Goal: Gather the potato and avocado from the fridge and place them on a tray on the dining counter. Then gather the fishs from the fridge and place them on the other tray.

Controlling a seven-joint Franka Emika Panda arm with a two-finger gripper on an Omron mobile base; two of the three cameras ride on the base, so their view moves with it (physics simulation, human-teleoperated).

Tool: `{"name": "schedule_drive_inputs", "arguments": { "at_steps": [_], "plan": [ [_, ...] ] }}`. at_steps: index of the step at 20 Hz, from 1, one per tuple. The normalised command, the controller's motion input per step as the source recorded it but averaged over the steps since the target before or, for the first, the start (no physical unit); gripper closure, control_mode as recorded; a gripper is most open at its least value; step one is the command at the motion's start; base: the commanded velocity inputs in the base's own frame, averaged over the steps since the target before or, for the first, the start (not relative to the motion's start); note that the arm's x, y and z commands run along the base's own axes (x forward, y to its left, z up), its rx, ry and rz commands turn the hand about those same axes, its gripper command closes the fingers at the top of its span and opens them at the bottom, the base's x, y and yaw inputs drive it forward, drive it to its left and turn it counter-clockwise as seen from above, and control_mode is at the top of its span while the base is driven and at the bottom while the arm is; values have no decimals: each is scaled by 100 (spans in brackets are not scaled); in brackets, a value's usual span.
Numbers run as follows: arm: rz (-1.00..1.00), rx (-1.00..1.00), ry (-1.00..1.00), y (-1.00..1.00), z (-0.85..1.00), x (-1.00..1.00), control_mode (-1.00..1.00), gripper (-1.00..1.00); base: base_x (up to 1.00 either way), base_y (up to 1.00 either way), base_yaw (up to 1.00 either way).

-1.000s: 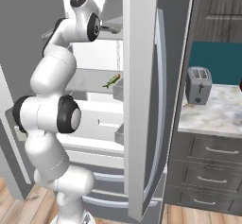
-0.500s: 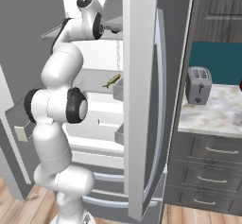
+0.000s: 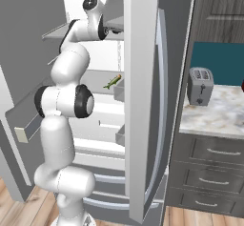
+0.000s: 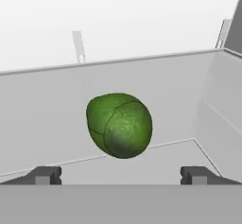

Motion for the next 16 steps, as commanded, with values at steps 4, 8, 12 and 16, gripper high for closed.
{"name": "schedule_drive_inputs", "arguments": {
  "at_steps": [4,8,12,16],
  "plan": [
    [0,0,0,-2,-6,46,-100,-100,0,0,0],
    [0,0,0,-3,-6,46,-100,-100,0,0,0],
    [0,0,0,-1,-6,47,-100,-100,0,0,0],
    [0,0,0,-6,-3,41,-100,-100,0,0,0]
  ]
}}
